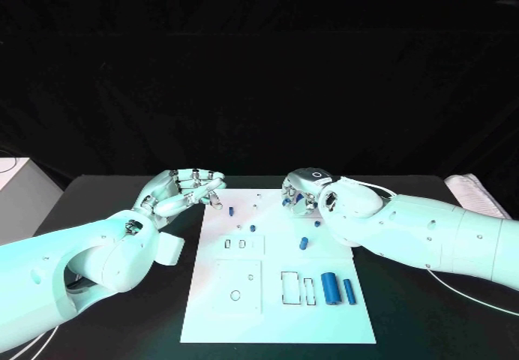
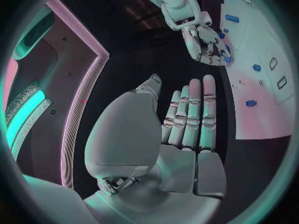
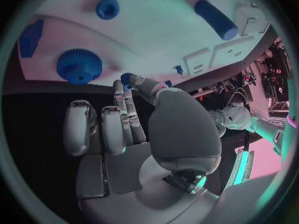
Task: Assemble the parts on the task board
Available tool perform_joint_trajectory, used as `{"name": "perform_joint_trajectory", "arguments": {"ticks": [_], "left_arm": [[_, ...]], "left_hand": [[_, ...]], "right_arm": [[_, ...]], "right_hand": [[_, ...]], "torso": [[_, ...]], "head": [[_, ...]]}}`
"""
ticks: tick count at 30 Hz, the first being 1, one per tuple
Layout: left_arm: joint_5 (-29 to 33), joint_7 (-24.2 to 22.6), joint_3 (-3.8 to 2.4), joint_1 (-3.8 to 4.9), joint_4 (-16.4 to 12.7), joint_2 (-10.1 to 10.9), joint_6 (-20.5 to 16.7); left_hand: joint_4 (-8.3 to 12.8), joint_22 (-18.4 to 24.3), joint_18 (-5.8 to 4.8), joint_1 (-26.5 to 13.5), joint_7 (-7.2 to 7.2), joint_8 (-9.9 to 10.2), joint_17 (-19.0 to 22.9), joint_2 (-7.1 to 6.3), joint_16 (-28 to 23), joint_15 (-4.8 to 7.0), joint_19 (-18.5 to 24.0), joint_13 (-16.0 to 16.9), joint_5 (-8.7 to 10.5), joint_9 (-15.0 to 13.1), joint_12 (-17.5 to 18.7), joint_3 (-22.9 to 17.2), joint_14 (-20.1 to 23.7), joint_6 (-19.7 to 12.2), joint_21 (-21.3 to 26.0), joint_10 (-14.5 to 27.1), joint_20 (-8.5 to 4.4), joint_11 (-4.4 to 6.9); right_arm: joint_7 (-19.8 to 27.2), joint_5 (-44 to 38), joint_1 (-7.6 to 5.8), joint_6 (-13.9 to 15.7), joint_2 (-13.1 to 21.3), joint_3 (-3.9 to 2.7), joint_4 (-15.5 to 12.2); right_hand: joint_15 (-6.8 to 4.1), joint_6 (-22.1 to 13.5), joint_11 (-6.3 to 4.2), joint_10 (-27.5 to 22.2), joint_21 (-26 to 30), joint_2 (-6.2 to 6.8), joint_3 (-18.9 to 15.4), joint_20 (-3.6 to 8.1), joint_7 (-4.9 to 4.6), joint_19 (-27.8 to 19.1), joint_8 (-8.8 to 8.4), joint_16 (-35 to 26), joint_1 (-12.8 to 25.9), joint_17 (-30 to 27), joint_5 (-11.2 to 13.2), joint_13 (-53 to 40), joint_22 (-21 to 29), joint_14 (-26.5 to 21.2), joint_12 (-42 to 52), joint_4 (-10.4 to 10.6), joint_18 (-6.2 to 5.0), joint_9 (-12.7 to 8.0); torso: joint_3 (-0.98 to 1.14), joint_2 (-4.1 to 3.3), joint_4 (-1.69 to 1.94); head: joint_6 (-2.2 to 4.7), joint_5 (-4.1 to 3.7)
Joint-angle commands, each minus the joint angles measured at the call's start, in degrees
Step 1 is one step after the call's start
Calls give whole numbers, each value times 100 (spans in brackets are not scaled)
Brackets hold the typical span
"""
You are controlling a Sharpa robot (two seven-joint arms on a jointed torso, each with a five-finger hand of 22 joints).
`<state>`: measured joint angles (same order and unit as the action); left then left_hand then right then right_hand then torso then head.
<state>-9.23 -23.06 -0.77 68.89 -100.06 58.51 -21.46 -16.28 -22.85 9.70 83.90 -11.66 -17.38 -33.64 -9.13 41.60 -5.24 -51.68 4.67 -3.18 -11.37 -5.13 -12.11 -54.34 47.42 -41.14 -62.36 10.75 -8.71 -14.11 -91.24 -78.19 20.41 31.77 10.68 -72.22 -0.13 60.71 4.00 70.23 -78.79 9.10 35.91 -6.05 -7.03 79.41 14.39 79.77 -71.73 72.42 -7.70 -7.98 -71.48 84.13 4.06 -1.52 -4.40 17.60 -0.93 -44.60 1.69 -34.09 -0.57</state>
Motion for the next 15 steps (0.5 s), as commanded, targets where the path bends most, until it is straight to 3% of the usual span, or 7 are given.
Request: {"name": "perform_joint_trajectory", "arguments": {"ticks": [1, 15], "left_arm": [[34, -31, -5, 12, 6, -1, 78], [65, -29, -6, 23, 35, -62, 102]], "left_hand": [[11, -5, 50, 22, -16, 31, -5, 46, 37, 1, 43, 6, 30, -7, 29, -25, 48, 36, -20, 36, -8, 13], [13, -11, 50, 26, -15, 31, -7, 47, 40, 2, 50, 7, 31, -8, 29, -28, 50, 38, -30, 33, -8, 15]], "right_arm": [[-167, -93, -16, 430, -43, -13, -44], [-106, -102, 8, 631, -552, -39, 320]], "right_hand": [[-34, -3, -5, 35, -26, -4, 27, 40, -24, 9, 39, 24, -45, -4, -27, 2, -2, 260, -22, -13, 52, 91], [-23, -32, 8, 23, -29, 30, 30, 34, -40, 8, 39, 38, -10, 8, 43, -1, -12, 262, -37, -19, 53, 121]], "torso": [[-7, -1, 4], [1, -31, 34]], "head": [[16, 6], [22, 8]]}}
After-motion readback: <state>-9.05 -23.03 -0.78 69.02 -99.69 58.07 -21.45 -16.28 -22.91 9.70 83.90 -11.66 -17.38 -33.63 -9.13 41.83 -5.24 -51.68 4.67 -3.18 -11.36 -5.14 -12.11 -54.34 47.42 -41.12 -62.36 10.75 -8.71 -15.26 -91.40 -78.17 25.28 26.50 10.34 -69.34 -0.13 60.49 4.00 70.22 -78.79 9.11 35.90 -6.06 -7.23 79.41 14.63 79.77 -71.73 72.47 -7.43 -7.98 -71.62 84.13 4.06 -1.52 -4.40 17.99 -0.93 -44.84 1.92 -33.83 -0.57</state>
